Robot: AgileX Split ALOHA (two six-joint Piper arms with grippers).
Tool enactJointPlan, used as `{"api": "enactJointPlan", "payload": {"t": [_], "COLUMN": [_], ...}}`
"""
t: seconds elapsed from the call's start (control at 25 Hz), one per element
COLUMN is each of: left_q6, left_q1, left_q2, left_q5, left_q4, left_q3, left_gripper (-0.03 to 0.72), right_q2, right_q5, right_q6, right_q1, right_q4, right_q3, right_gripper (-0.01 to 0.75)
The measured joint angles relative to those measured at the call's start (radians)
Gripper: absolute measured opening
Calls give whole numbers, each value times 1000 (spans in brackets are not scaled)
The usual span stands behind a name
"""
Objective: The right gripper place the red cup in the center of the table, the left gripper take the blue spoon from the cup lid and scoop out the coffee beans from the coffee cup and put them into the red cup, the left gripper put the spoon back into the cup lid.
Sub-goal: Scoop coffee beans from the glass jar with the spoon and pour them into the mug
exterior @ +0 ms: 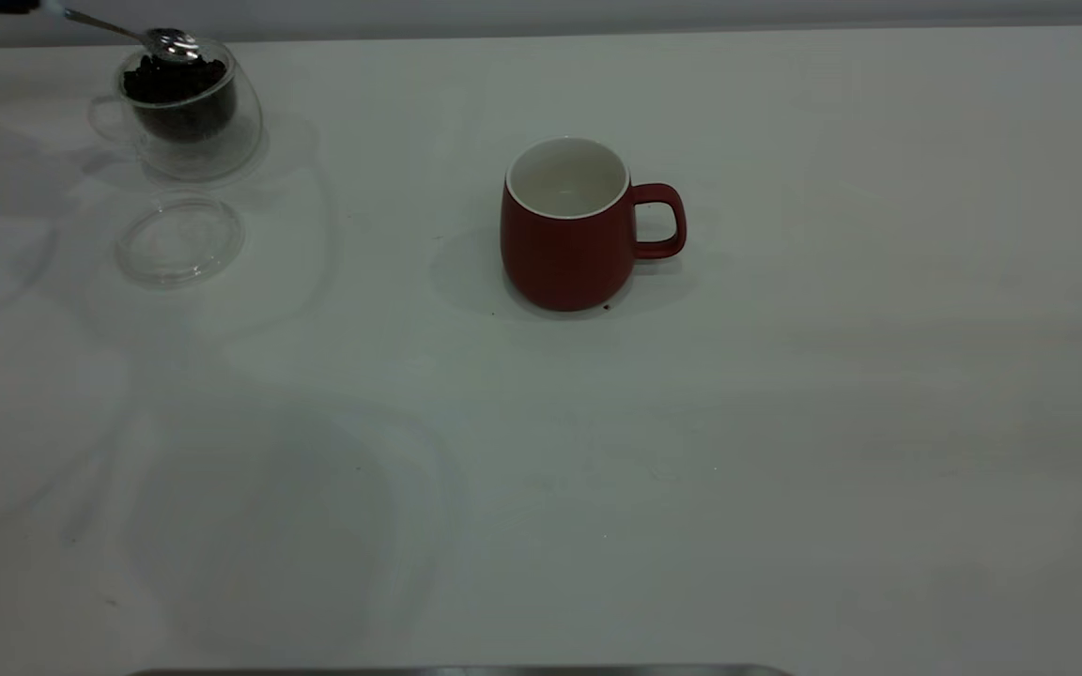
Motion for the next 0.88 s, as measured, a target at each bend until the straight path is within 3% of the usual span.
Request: {"api": "enactJointPlan", "payload": {"t": [0.48,0.88], "left_q6": [-16,-291], "left_q1": [-11,-11], "left_q2": [55,72], "left_q5": [11,19], "left_q4": [-6,-6], "left_q3": [0,0], "left_gripper": [118,118], "right_q2": [0,0], "right_q5": [0,0], "right_q6": [0,0], "right_q1": [0,0], "right_q4": [0,0], "right_q3": [0,0], "right_gripper": [590,590]}}
